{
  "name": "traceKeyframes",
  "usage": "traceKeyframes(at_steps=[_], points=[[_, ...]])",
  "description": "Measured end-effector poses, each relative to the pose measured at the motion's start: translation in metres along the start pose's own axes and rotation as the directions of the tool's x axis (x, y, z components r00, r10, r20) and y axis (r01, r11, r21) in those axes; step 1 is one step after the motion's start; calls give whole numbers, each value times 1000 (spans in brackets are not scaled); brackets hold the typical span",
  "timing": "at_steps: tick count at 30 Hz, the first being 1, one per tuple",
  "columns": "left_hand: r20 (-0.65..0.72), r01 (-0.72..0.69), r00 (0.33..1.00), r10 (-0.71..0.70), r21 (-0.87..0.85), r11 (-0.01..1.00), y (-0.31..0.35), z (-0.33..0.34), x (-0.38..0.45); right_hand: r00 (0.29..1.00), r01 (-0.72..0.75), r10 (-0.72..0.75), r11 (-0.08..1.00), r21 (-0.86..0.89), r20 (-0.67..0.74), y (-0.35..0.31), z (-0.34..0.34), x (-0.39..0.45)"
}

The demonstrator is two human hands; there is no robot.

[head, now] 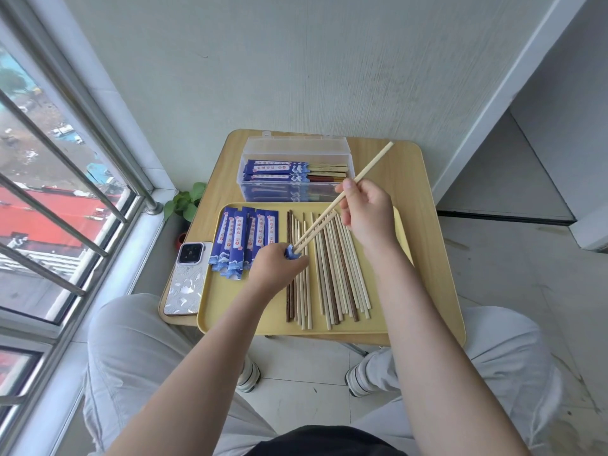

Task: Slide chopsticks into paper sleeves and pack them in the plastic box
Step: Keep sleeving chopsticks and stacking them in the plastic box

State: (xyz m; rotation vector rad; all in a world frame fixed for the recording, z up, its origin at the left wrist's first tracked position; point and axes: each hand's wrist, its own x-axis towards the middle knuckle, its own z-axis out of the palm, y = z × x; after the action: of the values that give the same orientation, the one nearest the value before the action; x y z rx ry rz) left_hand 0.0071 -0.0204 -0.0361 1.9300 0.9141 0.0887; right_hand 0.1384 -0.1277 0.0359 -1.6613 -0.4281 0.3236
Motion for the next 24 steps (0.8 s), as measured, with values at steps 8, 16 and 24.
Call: traceKeyframes(at_steps=[8,16,24], points=[[9,-63,998,63,28,998,8,2,2,999,-14,7,993,-116,-54,5,0,0],[-22,-59,998,60,46,997,21,2,8,996,85,-90,959,-270,-3,13,6,4],[-113,-54,989,90,287,956,40,-11,30,998,-51,56,992,-111,36,9,5,17]])
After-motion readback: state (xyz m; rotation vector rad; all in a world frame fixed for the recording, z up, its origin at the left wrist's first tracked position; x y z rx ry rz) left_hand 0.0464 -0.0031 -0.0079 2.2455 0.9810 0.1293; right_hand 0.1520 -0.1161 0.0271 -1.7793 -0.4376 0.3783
